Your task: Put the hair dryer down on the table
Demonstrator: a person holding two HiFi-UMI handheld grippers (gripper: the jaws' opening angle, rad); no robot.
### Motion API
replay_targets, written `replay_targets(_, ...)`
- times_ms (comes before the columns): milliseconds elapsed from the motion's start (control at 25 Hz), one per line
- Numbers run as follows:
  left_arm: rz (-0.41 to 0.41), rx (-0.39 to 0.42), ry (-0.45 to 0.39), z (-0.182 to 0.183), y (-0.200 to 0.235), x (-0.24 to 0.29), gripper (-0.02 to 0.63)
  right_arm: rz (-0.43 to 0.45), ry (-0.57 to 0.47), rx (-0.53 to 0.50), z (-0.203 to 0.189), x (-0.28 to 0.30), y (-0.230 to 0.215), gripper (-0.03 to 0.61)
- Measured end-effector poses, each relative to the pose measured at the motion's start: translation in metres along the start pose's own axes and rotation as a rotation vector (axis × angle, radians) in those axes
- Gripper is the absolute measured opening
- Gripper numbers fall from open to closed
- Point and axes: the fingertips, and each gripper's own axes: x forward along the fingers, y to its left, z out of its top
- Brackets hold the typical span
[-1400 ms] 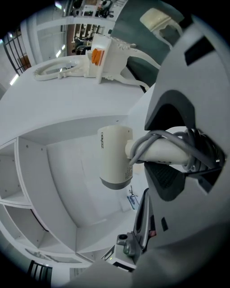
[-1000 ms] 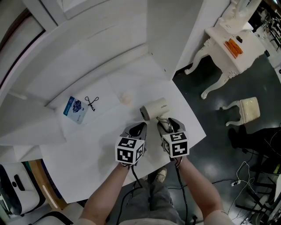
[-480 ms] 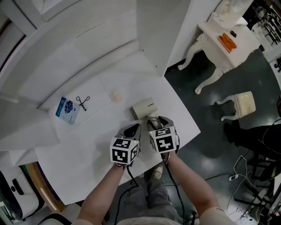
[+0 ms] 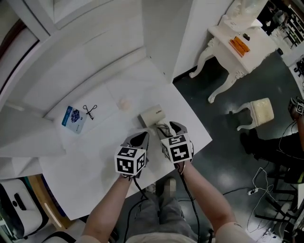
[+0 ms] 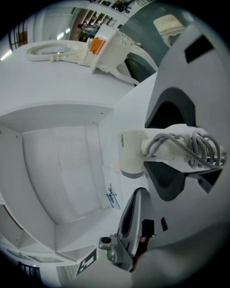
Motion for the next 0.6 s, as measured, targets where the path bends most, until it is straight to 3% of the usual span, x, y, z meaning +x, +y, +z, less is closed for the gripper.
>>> replay_targets(240,0.015,0.035,-0.076,0.042,-0.017,-0.031,0.014,-0.032,-0.13,-0.019,0.05,-0.05,-0.003,0.218)
replay_targets(400,0.036,0.109,-0.134,0.08,-0.034,-0.068,0.014,-0.059,-0.269,-0.017,0.095,-0.1,-0.005,0.215)
replay_targets(600,0.04,0.206,-0.256,0.149,-0.062,-0.122,0.014,-0.15,-0.454,-0.089,0.16,-0.183,-0.006,0.116)
